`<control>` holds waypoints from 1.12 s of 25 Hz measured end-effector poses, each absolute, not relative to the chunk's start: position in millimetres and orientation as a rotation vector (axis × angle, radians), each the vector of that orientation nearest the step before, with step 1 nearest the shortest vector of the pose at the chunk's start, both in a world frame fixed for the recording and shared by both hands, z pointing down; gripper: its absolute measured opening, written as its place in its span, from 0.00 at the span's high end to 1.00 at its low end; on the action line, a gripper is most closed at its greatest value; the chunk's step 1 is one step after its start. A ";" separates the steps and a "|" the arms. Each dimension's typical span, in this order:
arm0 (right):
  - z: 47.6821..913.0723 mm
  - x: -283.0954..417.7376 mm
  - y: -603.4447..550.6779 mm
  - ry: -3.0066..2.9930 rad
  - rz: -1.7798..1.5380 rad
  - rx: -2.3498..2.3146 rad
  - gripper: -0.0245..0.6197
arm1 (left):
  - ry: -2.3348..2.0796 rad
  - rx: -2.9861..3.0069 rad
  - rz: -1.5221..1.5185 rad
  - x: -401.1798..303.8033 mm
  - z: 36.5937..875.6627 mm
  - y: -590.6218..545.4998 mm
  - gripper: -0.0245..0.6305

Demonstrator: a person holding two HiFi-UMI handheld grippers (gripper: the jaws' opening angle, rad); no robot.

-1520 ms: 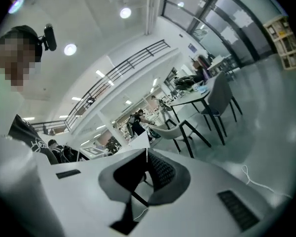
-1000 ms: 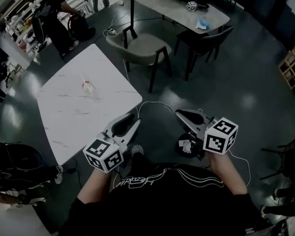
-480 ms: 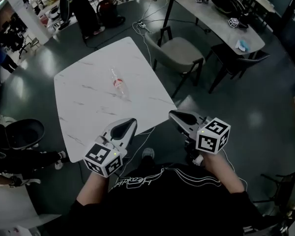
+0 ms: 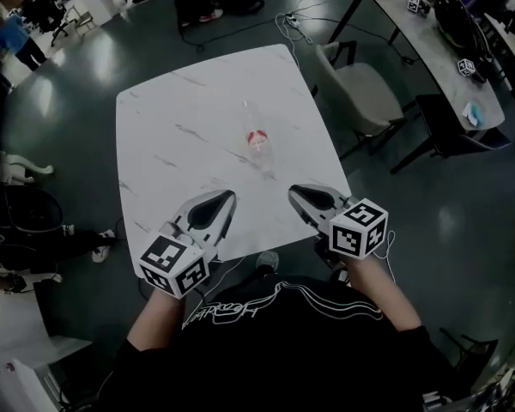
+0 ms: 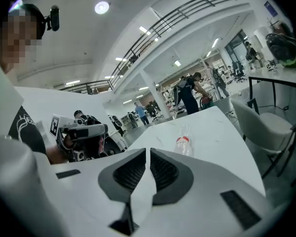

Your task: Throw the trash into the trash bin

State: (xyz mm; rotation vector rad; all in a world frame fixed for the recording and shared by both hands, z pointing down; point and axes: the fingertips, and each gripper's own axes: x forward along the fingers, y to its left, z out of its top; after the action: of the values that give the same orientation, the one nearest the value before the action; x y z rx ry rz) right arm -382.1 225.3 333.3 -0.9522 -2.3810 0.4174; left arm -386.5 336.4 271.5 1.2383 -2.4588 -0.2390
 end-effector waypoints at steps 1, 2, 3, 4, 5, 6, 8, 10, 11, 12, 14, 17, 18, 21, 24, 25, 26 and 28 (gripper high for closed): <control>339.5 -389.5 232.1 -2.368 0.401 -0.950 0.91 | -2.463 1.221 -0.247 -392.7 273.5 344.6 0.95; 345.2 -396.2 237.7 -2.359 0.380 -0.944 0.91 | -2.464 1.202 -0.255 -397.9 276.0 352.1 0.95; 350.3 -401.9 242.3 -2.355 0.354 -0.937 0.91 | -2.464 1.183 -0.263 -401.9 279.2 359.0 0.95; 354.9 -406.7 245.9 -2.354 0.327 -0.930 0.91 | -2.461 1.164 -0.274 -404.9 282.8 365.3 0.95; 359.1 -411.2 248.5 -2.356 0.301 -0.923 0.90 | -2.459 1.146 -0.286 -407.4 286.4 371.2 0.95; 363.2 -415.7 250.3 -2.359 0.276 -0.915 0.90 | -2.459 1.127 -0.299 -409.9 289.7 376.8 0.95; 372.9 -425.7 252.3 -2.362 0.224 -0.889 0.82 | -2.463 1.092 -0.328 -415.3 295.9 387.8 0.95; 384.3 -436.5 252.8 -2.364 0.164 -0.850 0.66 | -2.469 1.058 -0.359 -421.1 301.6 398.5 0.95; 390.2 -441.8 252.6 -2.365 0.136 -0.825 0.61 | -2.471 1.042 -0.373 -423.8 304.3 403.8 0.95; 396.5 -446.8 252.5 -2.363 0.114 -0.797 0.57 | -2.470 1.027 -0.386 -426.1 307.1 408.7 0.95; 411.0 -455.7 252.1 -2.351 0.075 -0.733 0.54 | -2.462 1.004 -0.413 -429.3 312.4 417.1 0.95; 437.4 -467.8 251.8 -2.324 0.003 -0.617 0.54 | -2.461 0.975 -0.431 -431.2 318.7 427.8 0.95; 446.2 -471.0 252.9 -2.311 -0.010 -0.588 0.54 | -2.465 0.962 -0.428 -431.7 321.0 431.4 0.95; 470.2 -476.5 255.9 -2.254 0.004 -0.533 0.54 | -2.457 0.924 -0.438 -431.7 329.8 438.9 0.95; 486.4 -479.0 256.3 -2.214 0.049 -0.494 0.54 | -2.443 0.893 -0.463 -429.2 335.5 444.6 0.95; 489.5 -479.5 256.6 -2.208 0.059 -0.488 0.54 | -2.444 0.882 -0.464 -428.7 336.2 447.1 0.95; 491.6 -480.1 256.6 -2.207 0.063 -0.480 0.54 | -2.446 0.870 -0.464 -428.5 336.6 449.5 0.95; 494.1 -481.5 255.1 -2.209 0.059 -0.462 0.54 | -2.451 0.852 -0.468 -428.4 336.7 453.2 0.95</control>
State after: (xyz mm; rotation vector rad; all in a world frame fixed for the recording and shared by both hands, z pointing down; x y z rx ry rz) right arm -481.5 255.1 494.1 -0.4624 -2.2092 0.0591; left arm -428.4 453.2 336.7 0.8524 -2.4508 -0.4676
